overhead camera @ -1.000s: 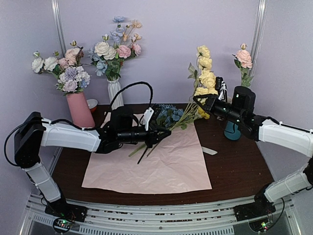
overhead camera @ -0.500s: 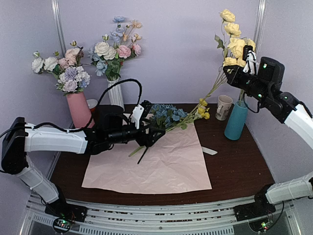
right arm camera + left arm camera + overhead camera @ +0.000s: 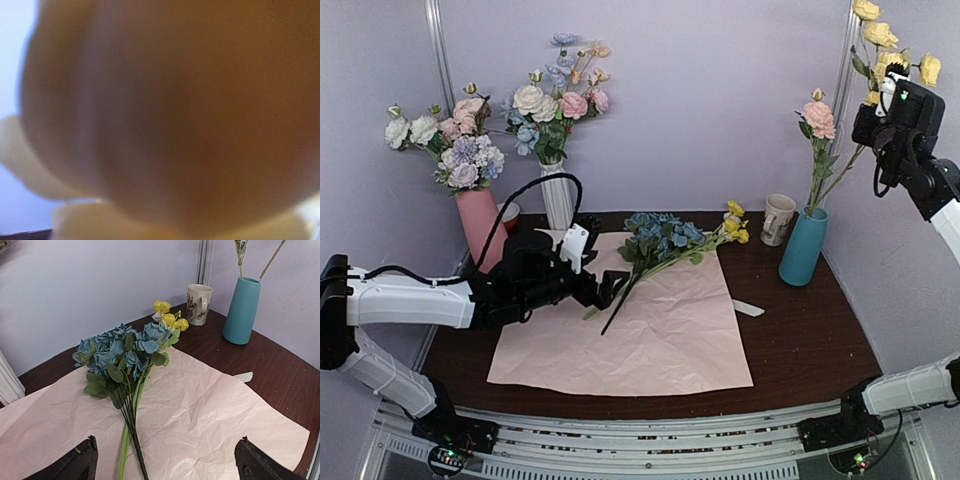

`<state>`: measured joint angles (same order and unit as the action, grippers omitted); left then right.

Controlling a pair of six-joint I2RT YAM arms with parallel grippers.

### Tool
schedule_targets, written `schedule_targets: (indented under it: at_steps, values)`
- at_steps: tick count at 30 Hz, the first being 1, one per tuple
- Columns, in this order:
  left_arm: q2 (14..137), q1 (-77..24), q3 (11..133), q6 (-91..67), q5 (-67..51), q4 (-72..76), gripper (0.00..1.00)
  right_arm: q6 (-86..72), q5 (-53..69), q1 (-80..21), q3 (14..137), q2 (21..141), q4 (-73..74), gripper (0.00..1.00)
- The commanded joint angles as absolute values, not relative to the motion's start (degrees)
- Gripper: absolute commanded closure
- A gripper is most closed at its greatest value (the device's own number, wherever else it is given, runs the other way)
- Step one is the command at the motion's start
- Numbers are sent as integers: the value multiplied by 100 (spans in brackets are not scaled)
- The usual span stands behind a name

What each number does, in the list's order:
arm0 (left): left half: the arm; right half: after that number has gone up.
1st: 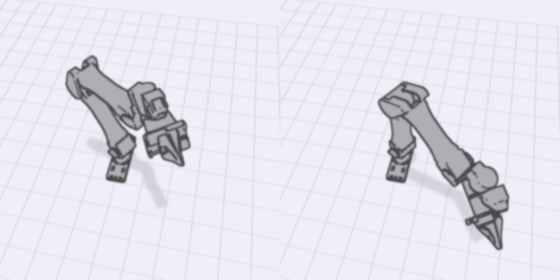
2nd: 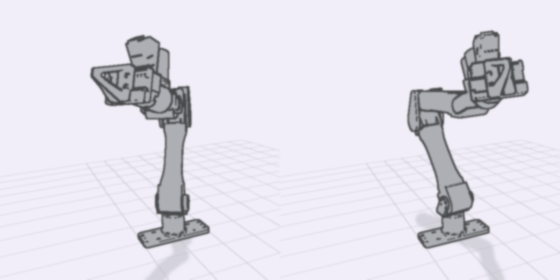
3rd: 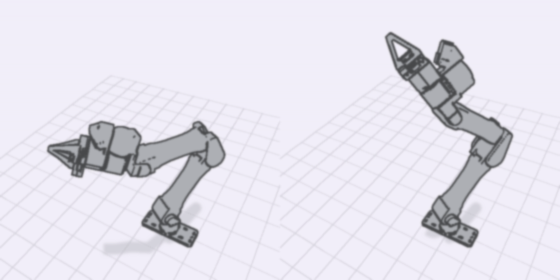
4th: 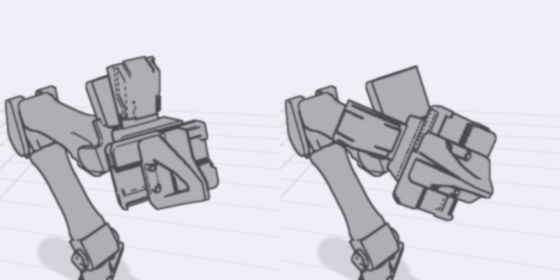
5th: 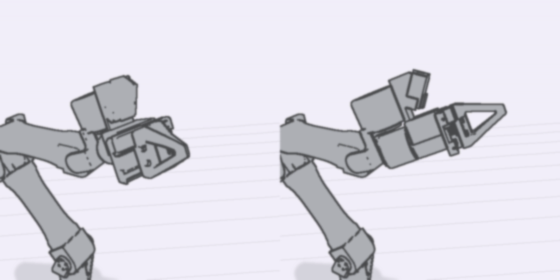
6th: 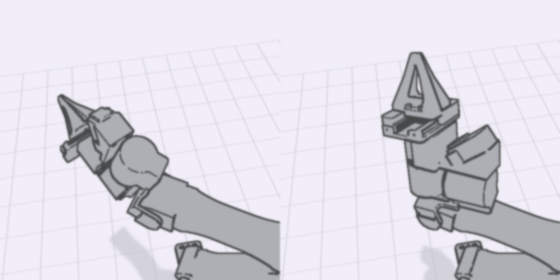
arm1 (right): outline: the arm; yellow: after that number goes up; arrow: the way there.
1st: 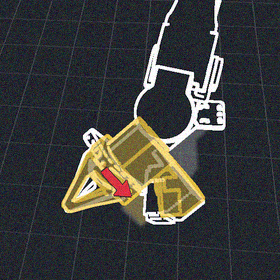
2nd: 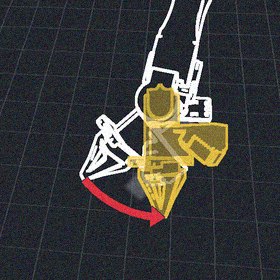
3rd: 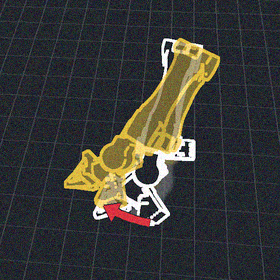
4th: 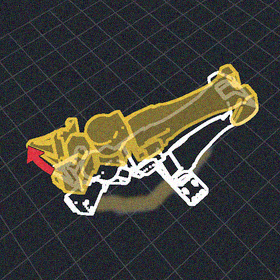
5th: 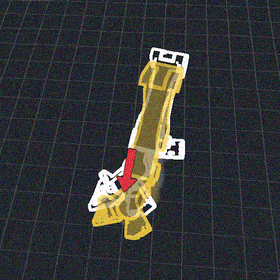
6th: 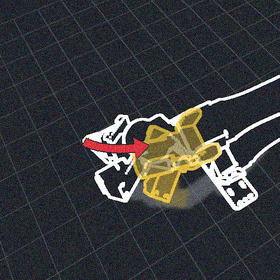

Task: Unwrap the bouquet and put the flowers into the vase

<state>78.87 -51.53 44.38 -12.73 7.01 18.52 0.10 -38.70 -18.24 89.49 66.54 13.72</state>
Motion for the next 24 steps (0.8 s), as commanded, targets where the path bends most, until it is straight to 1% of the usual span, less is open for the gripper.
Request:
schedule_targets:
  at_steps: [1, 5, 13, 18, 24]
  values:
    - [7774, -5145, 4393, -1222, 846, 1920, 2, 333, -4456, -1615, 9468, 6945, 1264, 100]
    - [7800, -5146, 4403, -1239, 784, 1889, 2, 500, -4599, -1516, 9609, 7250, 1135, 100]
    - [7883, -5155, 4442, -1251, 632, 1872, 2, 589, -4539, -1178, 9144, 7517, 488, 100]
    - [7937, -5154, 4462, -1252, 589, 1897, 2, 432, -4244, -988, 8923, 7642, 261, 100]
    - [8094, -5148, 4550, -1258, 539, 1931, 3, 82, -4049, -934, 8194, 7600, -52, 100]
